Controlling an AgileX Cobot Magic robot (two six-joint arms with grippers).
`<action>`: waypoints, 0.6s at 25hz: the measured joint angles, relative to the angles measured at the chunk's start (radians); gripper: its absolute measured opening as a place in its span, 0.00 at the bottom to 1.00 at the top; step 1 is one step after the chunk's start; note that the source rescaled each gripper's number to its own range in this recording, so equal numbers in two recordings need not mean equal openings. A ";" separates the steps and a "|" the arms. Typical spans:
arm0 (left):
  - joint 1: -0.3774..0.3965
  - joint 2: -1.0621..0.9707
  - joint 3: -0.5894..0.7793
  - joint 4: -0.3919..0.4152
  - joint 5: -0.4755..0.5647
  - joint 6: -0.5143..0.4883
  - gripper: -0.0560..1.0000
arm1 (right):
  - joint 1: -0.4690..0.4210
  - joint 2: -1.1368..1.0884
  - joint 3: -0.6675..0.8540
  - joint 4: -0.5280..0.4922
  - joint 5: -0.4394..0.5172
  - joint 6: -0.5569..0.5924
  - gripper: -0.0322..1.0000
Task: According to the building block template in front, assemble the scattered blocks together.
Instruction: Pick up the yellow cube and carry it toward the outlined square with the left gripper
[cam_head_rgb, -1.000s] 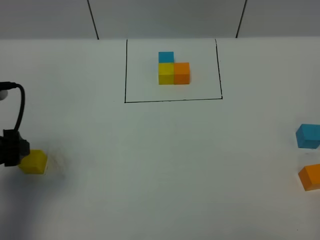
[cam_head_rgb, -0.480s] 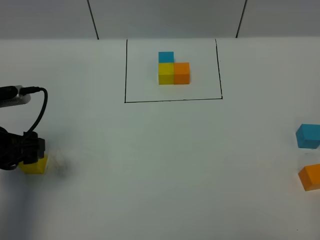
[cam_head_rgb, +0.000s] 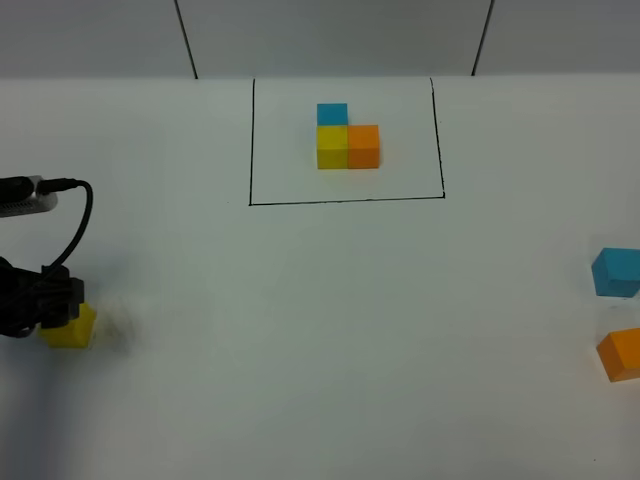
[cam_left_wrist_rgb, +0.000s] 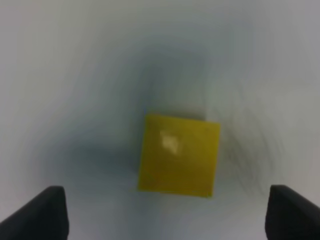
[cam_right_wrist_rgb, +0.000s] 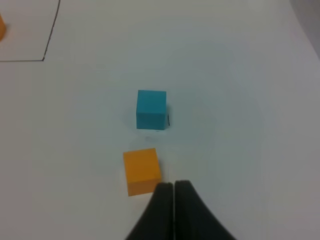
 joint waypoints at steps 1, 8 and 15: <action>0.000 0.017 0.000 0.000 -0.016 0.000 0.90 | 0.000 0.000 0.000 0.000 0.000 0.000 0.03; 0.000 0.139 0.000 -0.005 -0.116 0.001 0.90 | 0.000 0.000 0.000 0.000 0.000 0.000 0.03; 0.000 0.219 -0.001 -0.009 -0.191 0.003 0.90 | 0.000 0.000 0.000 0.000 0.000 0.000 0.03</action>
